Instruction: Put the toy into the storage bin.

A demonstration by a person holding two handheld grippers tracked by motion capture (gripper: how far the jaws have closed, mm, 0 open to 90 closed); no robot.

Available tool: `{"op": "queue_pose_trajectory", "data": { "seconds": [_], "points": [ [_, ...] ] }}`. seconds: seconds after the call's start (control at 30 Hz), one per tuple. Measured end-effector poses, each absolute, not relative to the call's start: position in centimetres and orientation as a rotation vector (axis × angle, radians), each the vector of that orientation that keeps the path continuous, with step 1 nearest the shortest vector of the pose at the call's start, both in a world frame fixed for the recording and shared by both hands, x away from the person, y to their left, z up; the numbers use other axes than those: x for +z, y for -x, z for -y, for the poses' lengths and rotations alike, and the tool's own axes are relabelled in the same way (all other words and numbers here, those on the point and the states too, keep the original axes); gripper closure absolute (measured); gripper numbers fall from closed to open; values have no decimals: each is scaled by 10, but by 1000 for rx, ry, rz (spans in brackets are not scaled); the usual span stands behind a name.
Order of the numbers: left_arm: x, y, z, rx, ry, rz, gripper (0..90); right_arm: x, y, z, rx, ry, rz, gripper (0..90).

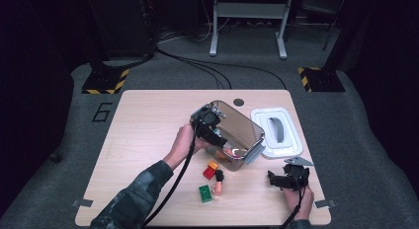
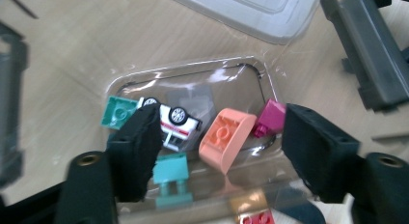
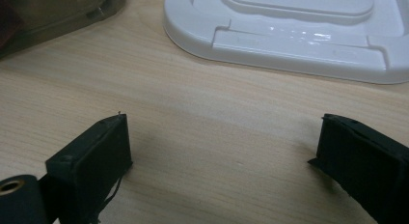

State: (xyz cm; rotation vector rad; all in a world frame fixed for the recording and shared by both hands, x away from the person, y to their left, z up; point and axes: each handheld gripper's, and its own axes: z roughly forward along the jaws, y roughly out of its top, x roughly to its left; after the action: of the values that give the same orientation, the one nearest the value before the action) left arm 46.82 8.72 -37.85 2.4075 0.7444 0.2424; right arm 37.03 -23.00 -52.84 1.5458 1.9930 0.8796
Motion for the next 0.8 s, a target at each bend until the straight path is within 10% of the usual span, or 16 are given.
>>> {"op": "queue_pose_trajectory", "data": {
  "seconds": [0.8],
  "points": [
    [-424, -408, -156, 270, -2350, -837, 155, -528, -370, 231, 866, -1523, -2013, 42]
  ]
}}
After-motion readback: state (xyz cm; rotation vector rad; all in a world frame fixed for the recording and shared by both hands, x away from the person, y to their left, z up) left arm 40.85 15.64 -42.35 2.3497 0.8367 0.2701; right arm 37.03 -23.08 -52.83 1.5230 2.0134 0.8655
